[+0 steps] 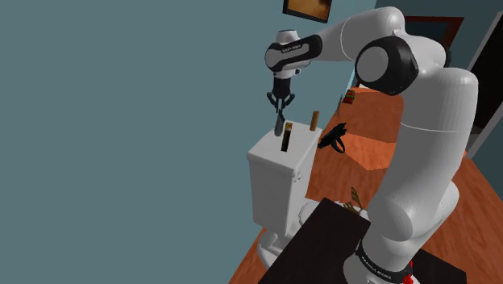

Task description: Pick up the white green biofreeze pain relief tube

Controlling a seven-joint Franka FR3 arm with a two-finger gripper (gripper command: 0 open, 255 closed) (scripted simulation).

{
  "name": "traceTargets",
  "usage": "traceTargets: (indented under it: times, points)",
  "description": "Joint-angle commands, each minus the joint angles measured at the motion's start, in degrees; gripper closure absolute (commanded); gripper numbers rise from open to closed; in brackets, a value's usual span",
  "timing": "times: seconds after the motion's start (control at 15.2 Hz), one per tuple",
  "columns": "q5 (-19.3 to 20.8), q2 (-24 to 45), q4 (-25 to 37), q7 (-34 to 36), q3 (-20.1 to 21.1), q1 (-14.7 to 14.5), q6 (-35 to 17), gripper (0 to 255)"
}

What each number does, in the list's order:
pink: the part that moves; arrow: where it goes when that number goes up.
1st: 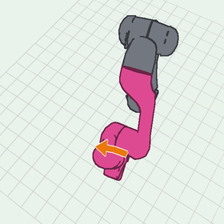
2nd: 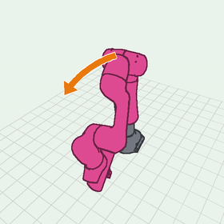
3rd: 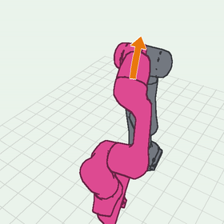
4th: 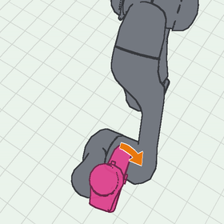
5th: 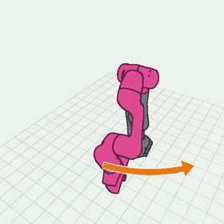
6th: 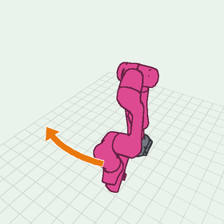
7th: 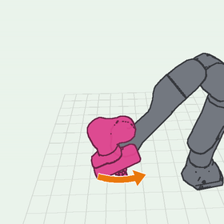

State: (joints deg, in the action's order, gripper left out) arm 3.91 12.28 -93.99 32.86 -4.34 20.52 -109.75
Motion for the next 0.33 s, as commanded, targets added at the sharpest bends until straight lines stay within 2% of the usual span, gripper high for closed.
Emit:
traceTargets:
  times: [0.0, 0.26]
  points:
    - [-0.03, -0.26, 1.25, -0.18, -0.03, 0.04, 1.51, 255]
    - [-0.06, -0.33, 2.81, -0.29, -0.03, 0.04, 3.14, 255]
